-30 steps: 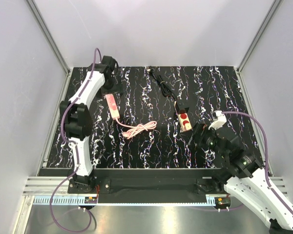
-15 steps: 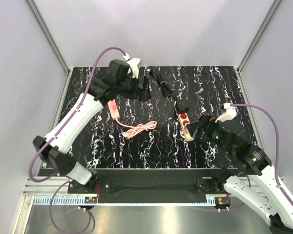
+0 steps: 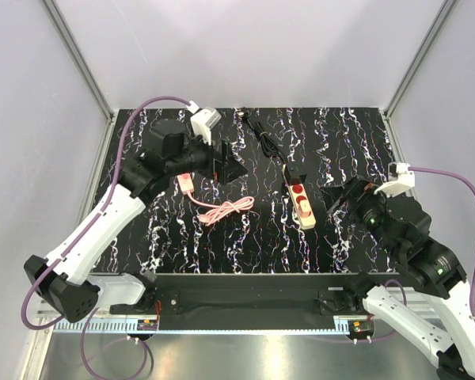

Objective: Insert the plug

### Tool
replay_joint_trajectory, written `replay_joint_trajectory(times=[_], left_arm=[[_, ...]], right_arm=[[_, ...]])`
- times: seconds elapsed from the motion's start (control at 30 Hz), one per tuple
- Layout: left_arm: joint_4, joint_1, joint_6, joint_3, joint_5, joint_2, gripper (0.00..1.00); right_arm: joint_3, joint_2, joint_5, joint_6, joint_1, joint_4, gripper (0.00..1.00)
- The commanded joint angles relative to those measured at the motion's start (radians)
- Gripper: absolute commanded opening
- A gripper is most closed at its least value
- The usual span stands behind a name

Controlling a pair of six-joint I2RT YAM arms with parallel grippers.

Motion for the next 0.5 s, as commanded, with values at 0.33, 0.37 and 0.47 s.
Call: replay_joint_trajectory(times=[0.33,0.37,0.47], left_arm=[[0.113,-0.001,0.035,-0.018,0.003,-0.078,0.99],[0.116,-0.002,0.035,-0.020,0.002,-0.081,0.99],[0.116,-0.001,0.037,-0.021,-0.004,-0.087,0.99]], right_arm=[[0.092,-0.041,0.128,-0.057,0.004,0.040,1.00],[0.092,-0.045,0.131,-0.058,0.006,0.040,0.99],[0.087,-0.048,0.132,-0.060,0.006,0.038,1.00]])
